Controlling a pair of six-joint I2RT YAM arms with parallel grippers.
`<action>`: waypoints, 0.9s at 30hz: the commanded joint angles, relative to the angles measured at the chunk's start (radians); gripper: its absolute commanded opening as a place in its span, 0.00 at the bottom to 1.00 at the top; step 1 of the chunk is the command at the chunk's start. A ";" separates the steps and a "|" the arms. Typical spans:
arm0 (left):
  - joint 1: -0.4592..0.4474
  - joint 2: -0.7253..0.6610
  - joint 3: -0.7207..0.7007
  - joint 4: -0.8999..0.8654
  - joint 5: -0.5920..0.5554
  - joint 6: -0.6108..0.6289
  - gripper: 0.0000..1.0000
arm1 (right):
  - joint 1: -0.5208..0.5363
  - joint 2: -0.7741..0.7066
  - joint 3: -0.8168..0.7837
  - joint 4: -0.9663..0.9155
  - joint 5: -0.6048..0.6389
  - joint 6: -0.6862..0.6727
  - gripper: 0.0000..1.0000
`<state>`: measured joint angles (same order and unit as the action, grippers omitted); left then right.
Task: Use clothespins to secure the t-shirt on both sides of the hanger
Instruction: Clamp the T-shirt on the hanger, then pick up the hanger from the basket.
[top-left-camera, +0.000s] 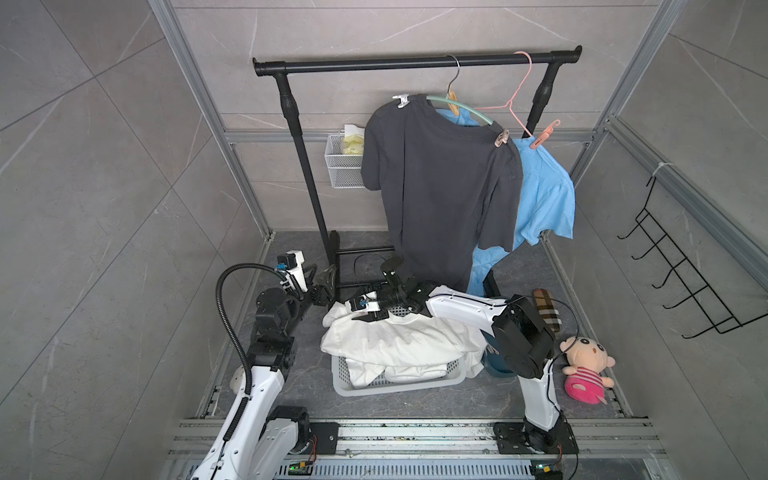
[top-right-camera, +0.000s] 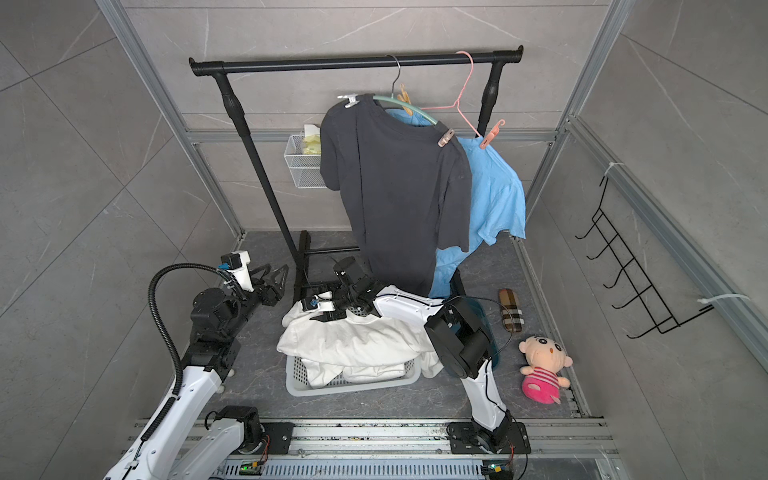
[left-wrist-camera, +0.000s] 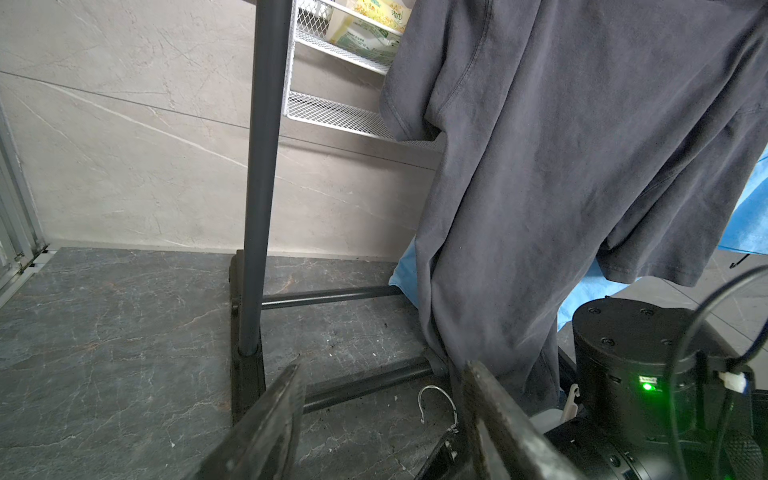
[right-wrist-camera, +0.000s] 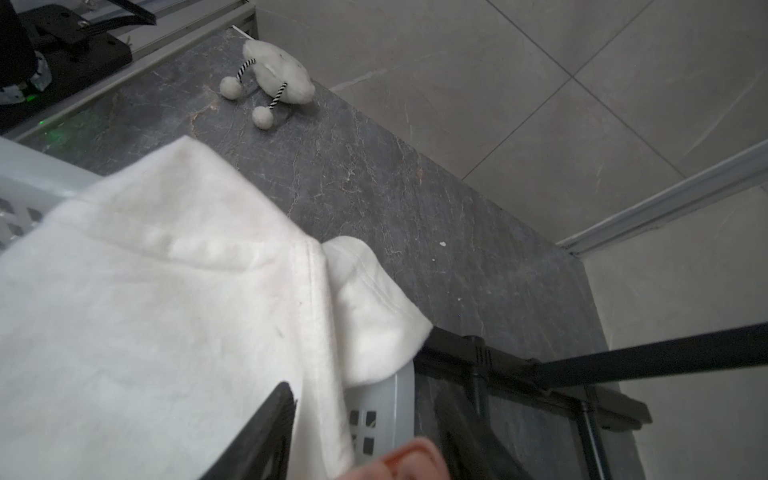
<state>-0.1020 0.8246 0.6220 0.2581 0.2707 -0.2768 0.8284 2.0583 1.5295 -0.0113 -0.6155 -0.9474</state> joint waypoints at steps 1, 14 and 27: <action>0.005 -0.004 0.011 0.012 0.012 0.019 0.63 | 0.009 -0.086 -0.010 -0.019 0.047 0.106 0.81; -0.107 0.339 0.473 -0.592 0.058 0.170 0.56 | 0.009 -0.562 -0.255 -0.046 0.355 0.605 0.99; -0.575 0.880 1.014 -1.048 -0.556 -0.130 0.53 | 0.007 -1.018 -0.553 -0.516 1.025 1.378 0.93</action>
<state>-0.6315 1.6222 1.5738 -0.6498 -0.1131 -0.2893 0.8349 1.1282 1.0477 -0.4007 0.2207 0.1936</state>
